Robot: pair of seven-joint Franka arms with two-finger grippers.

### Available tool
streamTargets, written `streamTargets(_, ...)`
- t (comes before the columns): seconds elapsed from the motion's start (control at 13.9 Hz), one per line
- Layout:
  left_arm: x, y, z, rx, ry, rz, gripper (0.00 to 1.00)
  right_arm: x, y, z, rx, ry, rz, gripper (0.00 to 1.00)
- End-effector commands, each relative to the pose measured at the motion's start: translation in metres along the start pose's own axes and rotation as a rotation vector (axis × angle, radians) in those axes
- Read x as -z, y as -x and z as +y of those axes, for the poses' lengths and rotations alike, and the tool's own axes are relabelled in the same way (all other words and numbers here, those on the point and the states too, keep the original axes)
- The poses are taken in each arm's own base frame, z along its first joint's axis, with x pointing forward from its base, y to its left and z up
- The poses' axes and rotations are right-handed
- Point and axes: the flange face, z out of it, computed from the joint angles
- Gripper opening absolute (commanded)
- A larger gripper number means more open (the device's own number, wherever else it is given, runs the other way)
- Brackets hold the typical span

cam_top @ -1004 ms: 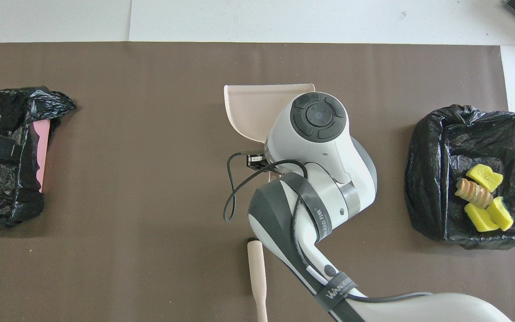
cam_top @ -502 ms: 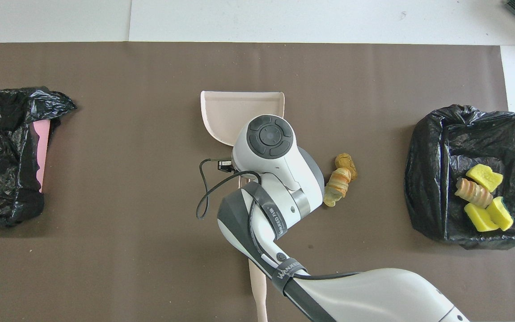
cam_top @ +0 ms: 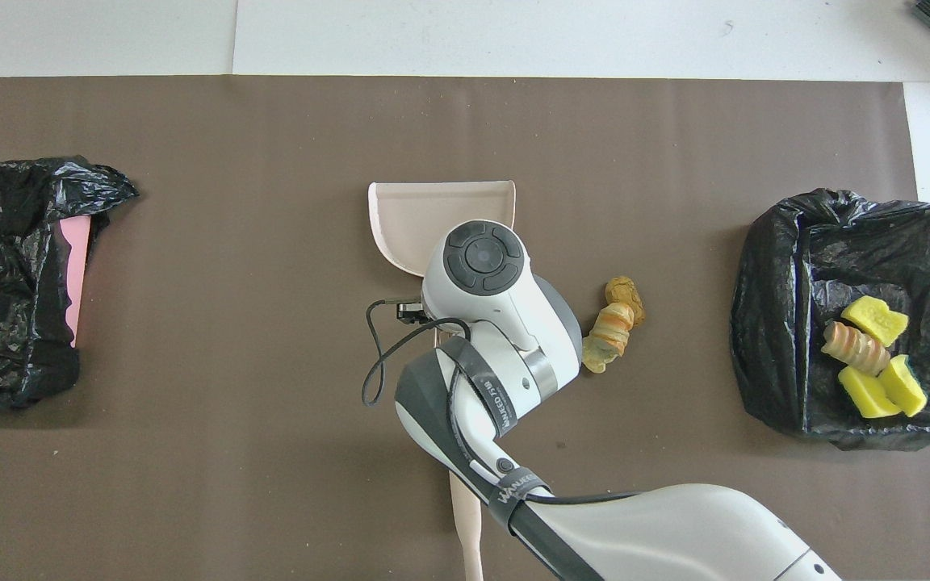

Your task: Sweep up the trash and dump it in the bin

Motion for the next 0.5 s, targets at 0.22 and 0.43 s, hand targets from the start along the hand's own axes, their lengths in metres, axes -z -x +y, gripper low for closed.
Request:
streamTargets(0.22,-0.005,0.005,0.007,-0.013,-0.013,0.042,1.0,0.107,0.058,0.027,0.025,-0.016,-0.147,1.0)
streamTargets(0.43,-0.014,0.007,0.016,-0.027,-0.013,0.03,1.0,0.142,0.108,0.05,0.054,-0.003,-0.211,1.0)
